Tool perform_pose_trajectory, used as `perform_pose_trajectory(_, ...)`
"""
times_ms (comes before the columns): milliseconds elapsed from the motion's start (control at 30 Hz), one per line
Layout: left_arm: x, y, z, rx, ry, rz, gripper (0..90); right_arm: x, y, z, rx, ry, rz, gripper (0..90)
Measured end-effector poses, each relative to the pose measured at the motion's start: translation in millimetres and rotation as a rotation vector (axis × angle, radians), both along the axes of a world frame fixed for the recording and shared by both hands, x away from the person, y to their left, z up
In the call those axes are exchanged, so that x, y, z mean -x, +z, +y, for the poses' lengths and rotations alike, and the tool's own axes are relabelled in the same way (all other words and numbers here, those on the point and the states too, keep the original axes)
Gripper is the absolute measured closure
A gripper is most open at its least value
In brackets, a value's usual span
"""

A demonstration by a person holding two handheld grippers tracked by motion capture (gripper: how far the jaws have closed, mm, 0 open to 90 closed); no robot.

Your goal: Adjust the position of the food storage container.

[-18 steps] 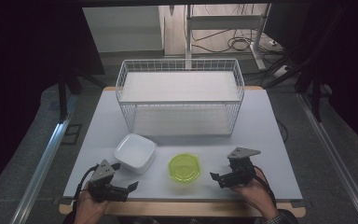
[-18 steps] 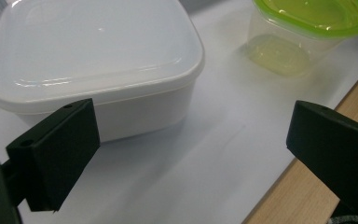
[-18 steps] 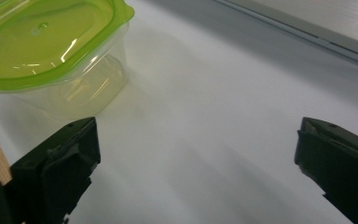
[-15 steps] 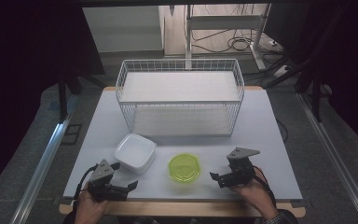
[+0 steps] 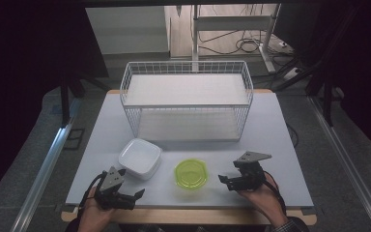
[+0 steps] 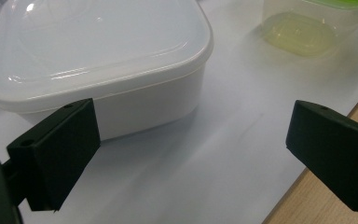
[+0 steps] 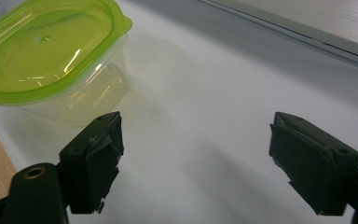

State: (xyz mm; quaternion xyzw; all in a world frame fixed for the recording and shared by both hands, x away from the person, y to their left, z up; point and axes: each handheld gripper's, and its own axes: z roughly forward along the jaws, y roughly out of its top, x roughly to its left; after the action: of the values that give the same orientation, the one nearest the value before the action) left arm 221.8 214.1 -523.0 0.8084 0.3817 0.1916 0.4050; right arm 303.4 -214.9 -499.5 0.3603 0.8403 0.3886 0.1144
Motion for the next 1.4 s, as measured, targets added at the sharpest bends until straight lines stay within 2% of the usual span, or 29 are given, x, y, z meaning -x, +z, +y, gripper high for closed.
perform_pose_trajectory(100,0.2,0.5,-0.3,0.001,-0.001,-0.003,2.5,-0.5,1.2,0.8,0.009,0.010,0.012,21.4)
perform_pose_trajectory(267,0.6,1.0,-1.4,0.000,-0.003,-0.009,2.6,-2.2,8.6,8.3,0.005,0.030,0.021,31.0)
perform_pose_trajectory(467,0.8,1.4,-1.0,0.001,0.000,-0.015,2.7,-7.0,23.6,21.1,0.006,0.091,0.016,52.2)
perform_pose_trajectory(533,0.8,1.7,-0.9,0.005,0.001,-0.018,2.8,-7.3,28.6,25.0,-0.006,0.114,0.015,62.5)
perform_pose_trajectory(567,0.8,1.7,-0.9,0.005,0.001,-0.018,2.8,-7.3,28.6,25.0,-0.006,0.114,0.015,62.5)
perform_pose_trajectory(600,0.6,1.5,-1.2,0.003,0.001,-0.019,2.8,-6.5,32.7,30.3,-0.012,0.146,0.015,69.0)
perform_pose_trajectory(633,0.6,1.5,-1.2,0.003,0.001,-0.019,2.8,-6.5,32.7,30.3,-0.012,0.146,0.015,69.0)
perform_pose_trajectory(667,0.4,1.1,-1.6,-0.002,0.001,-0.018,2.8,-5.7,35.9,38.0,-0.003,0.178,0.008,78.6)
perform_pose_trajectory(700,0.4,1.1,-1.6,-0.002,0.001,-0.018,2.8,-5.7,35.9,38.0,-0.003,0.178,0.008,78.6)
perform_pose_trajectory(733,0.4,1.1,-1.9,-0.005,-0.001,-0.018,2.8,-5.1,38.0,48.1,-0.002,0.212,0.004,86.6)
perform_pose_trajectory(767,0.4,1.1,-1.9,-0.005,-0.001,-0.018,2.8,-5.1,38.0,48.1,-0.002,0.212,0.004,86.6)
perform_pose_trajectory(800,0.4,1.4,-1.6,-0.001,-0.001,-0.020,2.8,-5.1,39.4,60.0,0.000,0.248,0.000,89.1)
perform_pose_trajectory(833,0.4,1.4,-1.6,-0.001,-0.001,-0.020,2.8,-5.1,39.4,60.0,0.000,0.248,0.000,89.1)
perform_pose_trajectory(867,0.4,1.6,-1.0,0.007,0.001,-0.020,2.8,-5.1,40.1,73.4,-0.001,0.276,0.007,89.3)
perform_pose_trajectory(900,0.4,1.6,-1.0,0.007,0.001,-0.020,2.9,-5.1,40.1,73.4,-0.001,0.276,0.007,89.3)
perform_pose_trajectory(933,0.4,1.6,-0.6,0.010,0.001,-0.019,2.9,-5.1,39.2,87.3,0.000,0.306,0.007,89.4)
perform_pose_trajectory(967,0.3,1.6,-0.3,0.012,0.000,-0.019,2.9,-5.1,39.2,87.3,0.000,0.306,0.007,89.4)
perform_pose_trajectory(1000,0.4,1.5,-0.4,0.012,-0.001,-0.019,2.9,-4.8,37.3,100.6,0.007,0.328,0.010,89.4)
perform_pose_trajectory(1133,0.3,1.1,-1.1,0.008,-0.007,-0.017,2.9,-4.3,33.0,124.7,0.004,0.362,0.024,89.5)
perform_pose_trajectory(1300,0.0,0.8,-1.0,0.007,-0.008,-0.018,2.9,-0.9,28.6,149.8,0.012,0.414,0.028,89.5)
perform_pose_trajectory(1367,0.0,0.8,-1.0,0.006,-0.007,-0.018,2.9,0.3,27.3,153.9,0.016,0.424,0.034,89.5)
perform_pose_trajectory(1400,0.0,0.7,-1.1,0.006,-0.008,-0.018,2.9,2.7,23.5,160.9,0.034,0.440,0.037,89.4)
